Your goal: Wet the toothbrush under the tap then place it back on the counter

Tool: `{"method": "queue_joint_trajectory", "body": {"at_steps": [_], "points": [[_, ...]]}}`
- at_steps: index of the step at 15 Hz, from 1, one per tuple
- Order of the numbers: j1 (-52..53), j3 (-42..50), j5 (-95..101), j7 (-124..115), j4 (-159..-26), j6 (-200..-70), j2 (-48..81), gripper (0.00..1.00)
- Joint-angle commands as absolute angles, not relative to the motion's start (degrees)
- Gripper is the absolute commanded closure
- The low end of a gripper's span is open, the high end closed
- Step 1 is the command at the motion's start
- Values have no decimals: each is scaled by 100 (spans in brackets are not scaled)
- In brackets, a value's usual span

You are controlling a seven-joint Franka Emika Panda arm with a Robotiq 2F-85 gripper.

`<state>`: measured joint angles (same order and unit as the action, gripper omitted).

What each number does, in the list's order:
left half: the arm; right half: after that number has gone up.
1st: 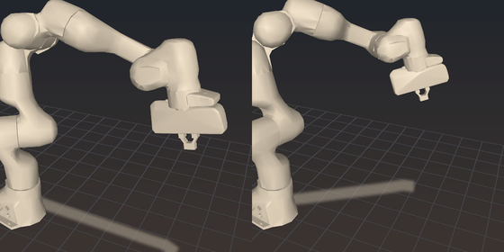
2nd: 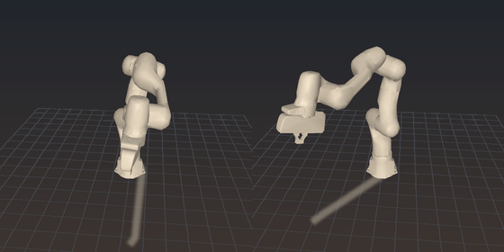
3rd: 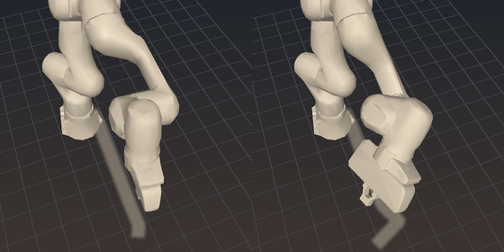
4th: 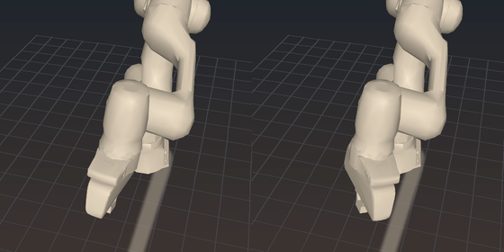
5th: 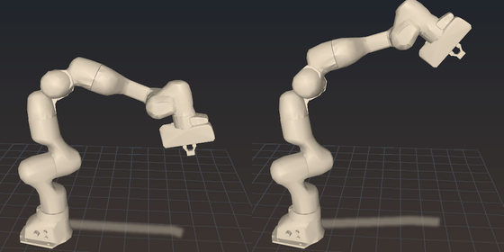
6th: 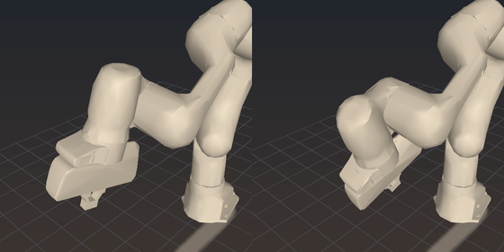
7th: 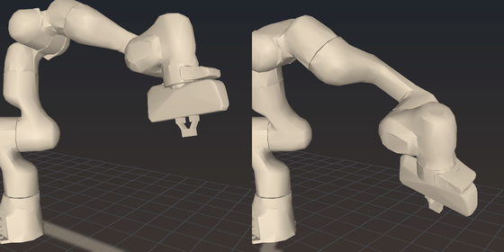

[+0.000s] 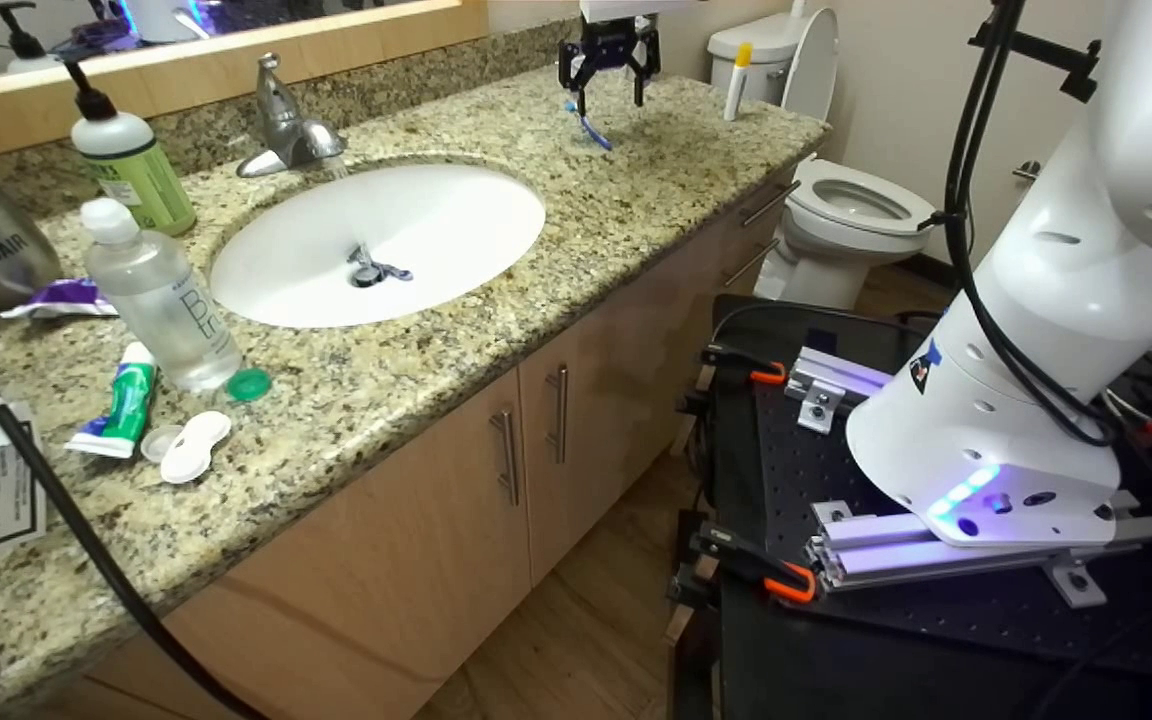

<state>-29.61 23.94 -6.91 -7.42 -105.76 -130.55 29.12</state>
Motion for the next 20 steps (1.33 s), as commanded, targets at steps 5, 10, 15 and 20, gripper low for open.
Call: {"method": "queue_joint_trajectory", "body": {"at_steps": [5, 10, 15, 20], "points": [[-2888, 2290, -620, -1014, -10447, -12948, 3300, 0], [-2856, 2245, -641, -976, -10491, -12996, 3332, 0], [-2918, 2272, -681, -1110, -10210, -12934, 3559, 27], [-3001, 2259, -777, -1313, -9875, -12835, 3773, 63]]}}
